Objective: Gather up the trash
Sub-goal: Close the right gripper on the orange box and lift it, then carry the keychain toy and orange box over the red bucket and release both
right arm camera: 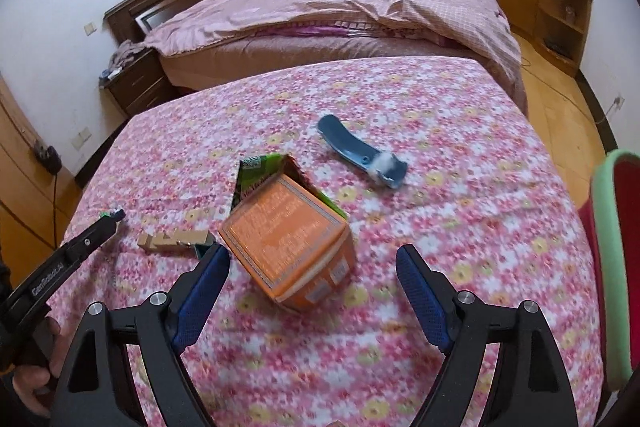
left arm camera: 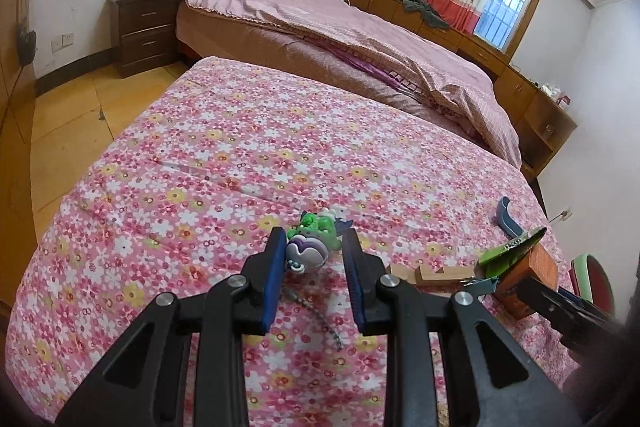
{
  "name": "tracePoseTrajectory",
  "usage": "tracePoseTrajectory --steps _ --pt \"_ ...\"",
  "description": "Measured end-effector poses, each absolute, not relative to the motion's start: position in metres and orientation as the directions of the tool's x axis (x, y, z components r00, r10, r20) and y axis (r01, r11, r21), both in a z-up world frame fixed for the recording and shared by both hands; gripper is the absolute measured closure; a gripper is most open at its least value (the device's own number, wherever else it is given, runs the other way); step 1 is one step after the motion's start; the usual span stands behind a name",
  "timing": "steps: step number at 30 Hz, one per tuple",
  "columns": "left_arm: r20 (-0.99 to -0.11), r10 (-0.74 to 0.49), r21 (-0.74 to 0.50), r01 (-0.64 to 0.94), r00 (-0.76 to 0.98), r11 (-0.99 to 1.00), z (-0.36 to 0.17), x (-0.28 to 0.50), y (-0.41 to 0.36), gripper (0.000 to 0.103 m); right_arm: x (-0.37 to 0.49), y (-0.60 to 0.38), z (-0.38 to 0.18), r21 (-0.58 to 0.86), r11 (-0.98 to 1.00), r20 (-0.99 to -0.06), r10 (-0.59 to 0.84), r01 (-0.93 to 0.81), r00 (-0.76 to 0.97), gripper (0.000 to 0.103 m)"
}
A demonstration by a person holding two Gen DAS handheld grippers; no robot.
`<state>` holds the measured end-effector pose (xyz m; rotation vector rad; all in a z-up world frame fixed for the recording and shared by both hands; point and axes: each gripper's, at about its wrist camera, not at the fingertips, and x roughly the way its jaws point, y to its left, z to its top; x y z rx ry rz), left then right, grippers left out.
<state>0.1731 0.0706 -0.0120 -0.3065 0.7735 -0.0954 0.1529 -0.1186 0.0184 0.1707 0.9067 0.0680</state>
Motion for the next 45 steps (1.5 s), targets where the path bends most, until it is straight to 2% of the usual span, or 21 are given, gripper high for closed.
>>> tracePoseTrajectory --steps 3,4,5,6,18,31,45 --pt "-0.675 -0.202 -0.316 -0.030 0.709 0.948 -0.013 0.175 0.071 0.075 0.157 -0.116 0.016 0.176 0.984 -0.773 0.133 0.008 0.620 0.017" --pt "-0.675 -0.203 -0.318 -0.031 0.709 0.947 -0.013 0.175 0.072 0.075 0.157 -0.115 0.016 0.177 0.984 -0.770 0.134 0.007 0.624 0.021" --pt "-0.674 -0.204 -0.320 -0.032 0.710 0.947 -0.013 0.175 0.072 0.075 0.156 -0.116 0.016 0.177 0.984 -0.769 0.135 0.005 0.625 0.034" --pt "-0.674 -0.204 -0.321 -0.033 0.710 0.946 -0.013 0.174 0.072 0.075 0.155 -0.115 0.015 0.174 0.985 -0.770 0.133 0.005 0.623 0.035" --pt "-0.672 -0.206 -0.323 -0.032 0.712 0.946 -0.012 0.173 0.073 0.075 0.118 -0.135 0.028 0.226 0.973 -0.740 0.142 0.043 0.657 0.035" --pt "-0.662 -0.198 -0.302 -0.015 0.723 0.953 -0.007 0.168 0.066 0.075 0.047 -0.195 0.037 0.271 0.939 -0.731 0.057 0.212 0.680 0.035" --pt "-0.633 -0.327 -0.310 0.157 0.701 0.938 0.033 0.121 0.013 0.075 -0.020 -0.256 0.053 0.318 0.883 -0.692 -0.033 0.346 0.721 0.035"
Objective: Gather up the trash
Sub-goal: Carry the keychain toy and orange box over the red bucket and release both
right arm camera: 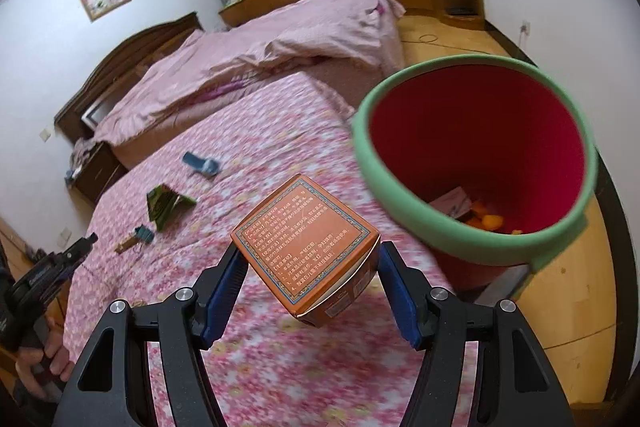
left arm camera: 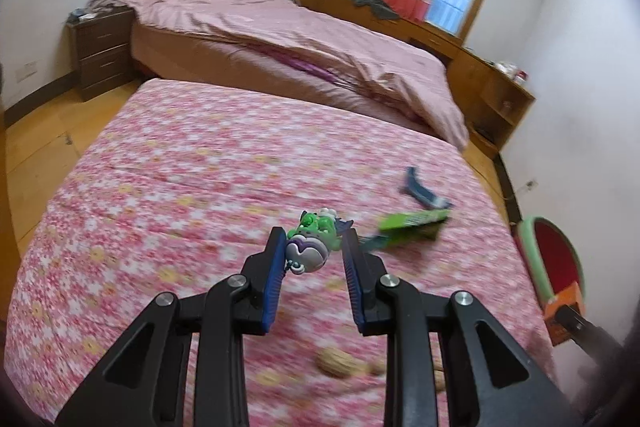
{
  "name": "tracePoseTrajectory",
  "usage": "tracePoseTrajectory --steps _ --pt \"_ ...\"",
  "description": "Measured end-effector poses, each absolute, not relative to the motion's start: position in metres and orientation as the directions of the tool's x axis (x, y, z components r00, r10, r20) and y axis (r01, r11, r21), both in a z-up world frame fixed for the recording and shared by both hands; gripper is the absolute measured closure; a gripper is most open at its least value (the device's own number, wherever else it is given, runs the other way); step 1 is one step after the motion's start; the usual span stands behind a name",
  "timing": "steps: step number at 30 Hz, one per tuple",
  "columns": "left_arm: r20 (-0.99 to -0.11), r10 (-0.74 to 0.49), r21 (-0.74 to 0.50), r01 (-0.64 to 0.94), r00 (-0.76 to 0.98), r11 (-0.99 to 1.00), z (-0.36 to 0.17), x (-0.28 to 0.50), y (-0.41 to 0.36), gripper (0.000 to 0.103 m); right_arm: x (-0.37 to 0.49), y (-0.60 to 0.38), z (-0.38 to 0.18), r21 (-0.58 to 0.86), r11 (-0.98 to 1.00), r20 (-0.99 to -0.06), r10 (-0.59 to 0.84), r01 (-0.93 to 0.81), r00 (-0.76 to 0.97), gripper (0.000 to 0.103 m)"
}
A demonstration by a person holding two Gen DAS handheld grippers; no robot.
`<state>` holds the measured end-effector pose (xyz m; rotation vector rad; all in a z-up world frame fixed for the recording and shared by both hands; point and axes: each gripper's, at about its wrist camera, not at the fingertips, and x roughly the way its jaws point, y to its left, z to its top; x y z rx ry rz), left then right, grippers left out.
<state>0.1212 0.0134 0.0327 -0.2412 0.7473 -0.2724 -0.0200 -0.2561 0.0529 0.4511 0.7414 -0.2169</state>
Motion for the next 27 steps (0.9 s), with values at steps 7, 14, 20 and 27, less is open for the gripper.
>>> tracePoseTrajectory --steps 7,14,20,27 --pt "-0.623 -0.399 -0.320 0.246 0.673 0.915 0.052 0.106 -0.024 0.075 -0.045 -0.288 0.062 0.341 0.854 -0.666 -0.075 0.393 0.742 0.035" --pt "-0.627 -0.445 -0.299 0.330 0.640 0.895 0.065 0.098 -0.068 0.075 -0.052 -0.320 0.073 0.327 0.838 -0.666 -0.123 0.436 0.736 0.035" --pt "-0.637 -0.488 -0.293 0.399 0.597 0.869 0.071 0.095 -0.109 0.075 -0.051 -0.345 0.079 0.304 0.833 -0.663 -0.163 0.462 0.731 0.035" --pt "-0.634 -0.533 -0.273 0.483 0.560 0.832 0.081 0.090 -0.161 0.075 -0.042 -0.374 0.066 0.302 0.816 -0.681 -0.176 0.492 0.711 0.034"
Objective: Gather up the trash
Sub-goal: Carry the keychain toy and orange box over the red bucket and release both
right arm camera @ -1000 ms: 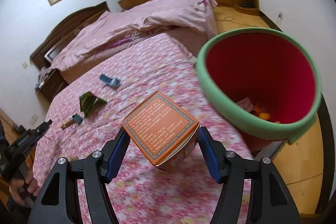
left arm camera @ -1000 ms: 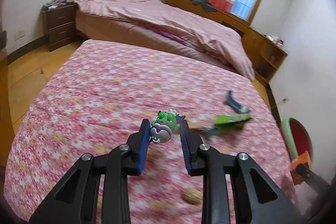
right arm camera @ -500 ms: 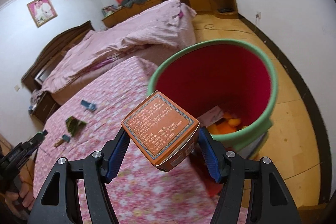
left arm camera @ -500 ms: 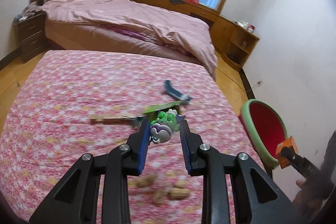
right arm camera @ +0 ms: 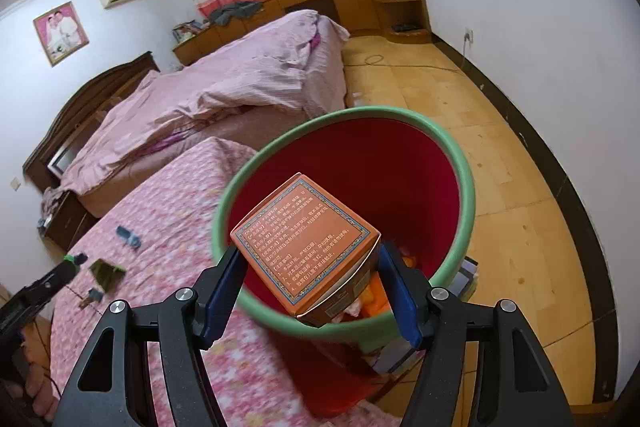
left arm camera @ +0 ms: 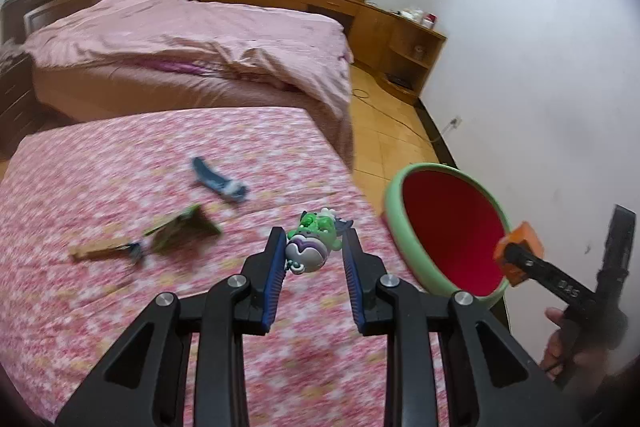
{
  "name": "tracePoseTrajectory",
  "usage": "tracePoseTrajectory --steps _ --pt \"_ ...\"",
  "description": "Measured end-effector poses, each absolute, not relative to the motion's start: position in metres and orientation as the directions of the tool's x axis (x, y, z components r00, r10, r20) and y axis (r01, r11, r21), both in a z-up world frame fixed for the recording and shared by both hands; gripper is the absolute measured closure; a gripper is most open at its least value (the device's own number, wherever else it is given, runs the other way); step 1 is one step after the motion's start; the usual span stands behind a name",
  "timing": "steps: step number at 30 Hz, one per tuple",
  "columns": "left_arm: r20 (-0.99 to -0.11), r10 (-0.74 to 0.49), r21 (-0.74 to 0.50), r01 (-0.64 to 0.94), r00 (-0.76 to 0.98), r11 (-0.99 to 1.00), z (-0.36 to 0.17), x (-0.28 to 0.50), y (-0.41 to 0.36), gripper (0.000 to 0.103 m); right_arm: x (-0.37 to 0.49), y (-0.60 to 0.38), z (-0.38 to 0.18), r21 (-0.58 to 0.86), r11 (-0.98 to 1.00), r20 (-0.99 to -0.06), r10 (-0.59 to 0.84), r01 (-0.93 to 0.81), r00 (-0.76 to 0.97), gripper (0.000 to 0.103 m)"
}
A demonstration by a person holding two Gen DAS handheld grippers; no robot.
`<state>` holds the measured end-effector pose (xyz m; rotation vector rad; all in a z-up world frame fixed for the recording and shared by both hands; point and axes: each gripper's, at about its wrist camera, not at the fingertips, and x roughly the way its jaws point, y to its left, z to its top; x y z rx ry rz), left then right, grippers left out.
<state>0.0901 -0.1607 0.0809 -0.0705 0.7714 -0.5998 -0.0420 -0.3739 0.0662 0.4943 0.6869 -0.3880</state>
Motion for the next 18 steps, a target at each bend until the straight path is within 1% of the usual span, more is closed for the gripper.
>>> tracePoseTrajectory --steps 10,13,18 --pt "-0.657 -0.595 -0.262 0.600 0.462 0.756 0.081 0.083 -0.228 0.075 -0.037 -0.405 0.055 0.349 0.780 -0.690 -0.161 0.519 0.706 0.034" --pt "-0.659 -0.605 -0.251 0.627 0.447 0.737 0.080 0.081 -0.245 0.075 -0.039 -0.408 0.058 0.341 0.788 -0.675 -0.175 0.513 0.716 0.027" --pt "-0.662 -0.615 -0.236 0.660 0.428 0.713 0.077 0.078 -0.268 0.075 -0.046 -0.414 0.062 0.335 0.787 -0.665 -0.193 0.518 0.722 0.027"
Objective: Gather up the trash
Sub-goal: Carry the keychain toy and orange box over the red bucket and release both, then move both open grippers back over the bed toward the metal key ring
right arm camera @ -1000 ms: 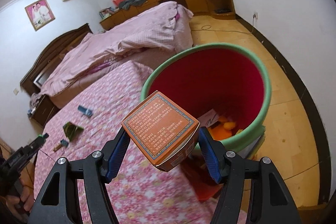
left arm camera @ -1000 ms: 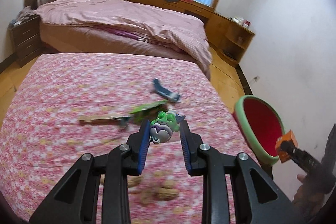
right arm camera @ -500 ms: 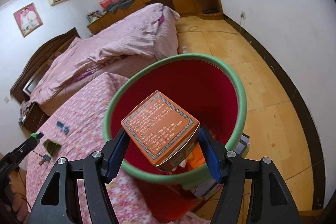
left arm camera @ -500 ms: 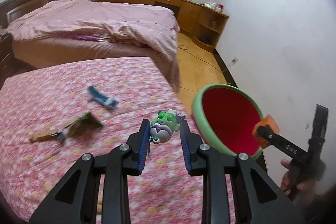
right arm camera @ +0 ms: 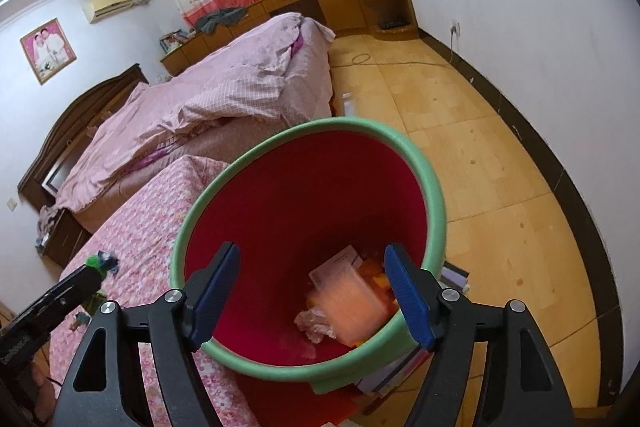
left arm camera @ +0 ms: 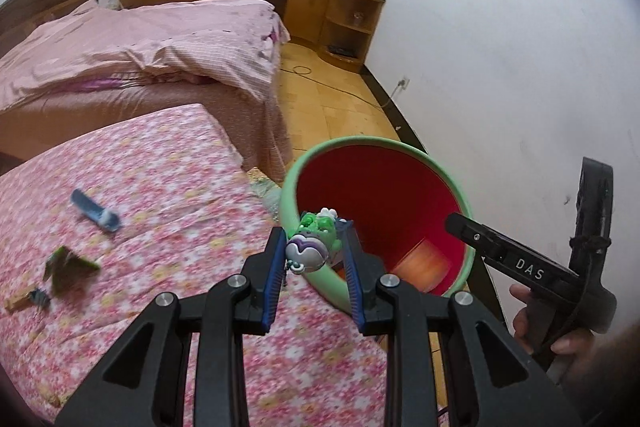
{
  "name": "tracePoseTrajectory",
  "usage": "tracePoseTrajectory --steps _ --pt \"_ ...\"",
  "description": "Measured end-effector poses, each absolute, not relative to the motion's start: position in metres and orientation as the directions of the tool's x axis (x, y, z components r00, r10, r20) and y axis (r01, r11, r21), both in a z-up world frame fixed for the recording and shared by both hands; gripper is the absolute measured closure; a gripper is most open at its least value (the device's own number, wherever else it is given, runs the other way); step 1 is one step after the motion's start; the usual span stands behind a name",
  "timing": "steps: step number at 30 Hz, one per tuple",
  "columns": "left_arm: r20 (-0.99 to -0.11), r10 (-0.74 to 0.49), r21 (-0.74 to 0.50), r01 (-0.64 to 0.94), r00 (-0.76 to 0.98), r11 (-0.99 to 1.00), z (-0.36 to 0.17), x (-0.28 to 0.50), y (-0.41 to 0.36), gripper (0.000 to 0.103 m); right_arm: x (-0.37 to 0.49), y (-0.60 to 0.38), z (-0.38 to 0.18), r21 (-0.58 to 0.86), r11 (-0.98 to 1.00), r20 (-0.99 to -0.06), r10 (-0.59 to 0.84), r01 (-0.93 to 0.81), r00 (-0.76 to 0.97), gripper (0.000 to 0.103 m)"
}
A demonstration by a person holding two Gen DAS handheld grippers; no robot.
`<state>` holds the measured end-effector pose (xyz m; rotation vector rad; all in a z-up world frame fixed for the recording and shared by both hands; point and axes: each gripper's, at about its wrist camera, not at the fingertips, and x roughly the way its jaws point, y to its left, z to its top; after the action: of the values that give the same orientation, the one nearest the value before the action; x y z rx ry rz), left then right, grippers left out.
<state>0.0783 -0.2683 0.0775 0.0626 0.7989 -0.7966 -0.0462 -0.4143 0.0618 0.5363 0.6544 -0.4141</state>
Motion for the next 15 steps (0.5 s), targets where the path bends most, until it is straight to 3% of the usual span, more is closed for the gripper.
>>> tracePoseTrajectory --steps 12,15 --pt "-0.684 -0.660 -0.247 0.753 0.310 0.610 0.054 0.079 -0.322 0.074 -0.079 -0.434 0.061 0.411 0.707 -0.636 -0.229 0.575 0.737 0.027" --pt "-0.697 -0.651 -0.235 0.762 0.300 0.603 0.049 0.076 -0.330 0.061 -0.085 -0.437 0.061 0.417 0.699 -0.634 -0.235 0.581 0.737 0.027"
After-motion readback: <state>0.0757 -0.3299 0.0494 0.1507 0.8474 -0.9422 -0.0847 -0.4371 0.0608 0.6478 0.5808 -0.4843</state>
